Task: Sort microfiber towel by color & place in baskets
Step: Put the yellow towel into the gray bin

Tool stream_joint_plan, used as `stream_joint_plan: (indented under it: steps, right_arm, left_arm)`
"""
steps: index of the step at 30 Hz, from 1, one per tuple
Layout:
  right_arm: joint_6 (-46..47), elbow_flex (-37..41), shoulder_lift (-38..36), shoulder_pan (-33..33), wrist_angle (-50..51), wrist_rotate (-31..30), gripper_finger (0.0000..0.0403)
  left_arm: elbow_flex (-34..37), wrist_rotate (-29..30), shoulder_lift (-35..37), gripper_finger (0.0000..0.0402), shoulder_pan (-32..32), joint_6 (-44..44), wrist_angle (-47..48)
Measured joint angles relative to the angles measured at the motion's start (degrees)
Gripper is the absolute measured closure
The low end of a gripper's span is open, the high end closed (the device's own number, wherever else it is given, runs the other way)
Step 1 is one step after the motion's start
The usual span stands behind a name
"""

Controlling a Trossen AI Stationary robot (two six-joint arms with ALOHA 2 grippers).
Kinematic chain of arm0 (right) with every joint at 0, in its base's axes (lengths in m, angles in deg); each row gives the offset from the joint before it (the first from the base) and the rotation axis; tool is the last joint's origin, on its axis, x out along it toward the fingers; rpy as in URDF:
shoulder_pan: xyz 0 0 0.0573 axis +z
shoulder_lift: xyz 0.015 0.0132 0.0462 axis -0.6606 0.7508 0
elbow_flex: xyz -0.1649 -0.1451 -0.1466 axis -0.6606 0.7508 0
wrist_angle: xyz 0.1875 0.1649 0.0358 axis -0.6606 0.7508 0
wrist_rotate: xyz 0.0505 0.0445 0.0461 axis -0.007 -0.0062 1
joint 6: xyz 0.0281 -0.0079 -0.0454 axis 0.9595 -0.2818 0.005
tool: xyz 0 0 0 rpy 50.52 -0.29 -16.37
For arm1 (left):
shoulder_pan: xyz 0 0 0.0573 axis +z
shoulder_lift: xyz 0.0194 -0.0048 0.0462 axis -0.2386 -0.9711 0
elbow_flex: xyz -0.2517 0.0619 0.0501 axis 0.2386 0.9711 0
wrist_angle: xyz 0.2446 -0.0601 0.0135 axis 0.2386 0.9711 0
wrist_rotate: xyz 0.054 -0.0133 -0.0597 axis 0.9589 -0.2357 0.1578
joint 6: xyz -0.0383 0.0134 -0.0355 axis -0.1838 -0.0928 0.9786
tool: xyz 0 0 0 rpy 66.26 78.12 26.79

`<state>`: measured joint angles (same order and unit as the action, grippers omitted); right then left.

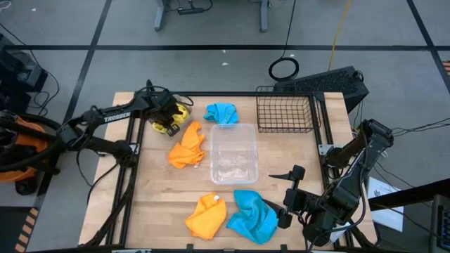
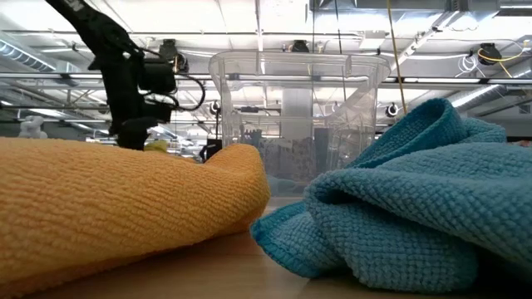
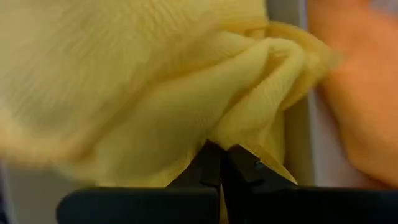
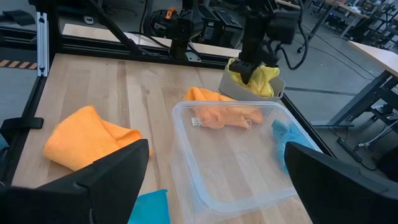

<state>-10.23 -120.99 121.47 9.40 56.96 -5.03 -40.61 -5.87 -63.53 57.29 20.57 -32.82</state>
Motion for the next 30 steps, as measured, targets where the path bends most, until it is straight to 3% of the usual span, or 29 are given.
stream_joint_plan:
  steps: [7, 19, 24, 30]
  right_arm:
    - [0.0, 0.0, 0.0, 0.0, 0.0, 0.0, 0.0035]
    - [-0.2, 0.0, 0.0, 0.0, 0.2, -0.2, 0.0035]
    - [-0.2, 0.0, 0.0, 0.0, 0.1, -0.2, 0.0035]
    - [-0.2, 0.0, 0.0, 0.0, 0.1, -0.2, 0.0035]
  left_arm:
    - [0.0, 0.0, -4.0, 0.0398, 0.0, -2.7, -0.3]
    - [-7.1, 1.9, 7.5, 0.0398, 0.0, -2.2, 10.5]
    - [-8.0, 6.7, 11.6, 0.0398, 0.0, -2.4, 5.9]
    - [-8.0, 6.4, 8.9, 0.0398, 0.0, -3.7, -3.9]
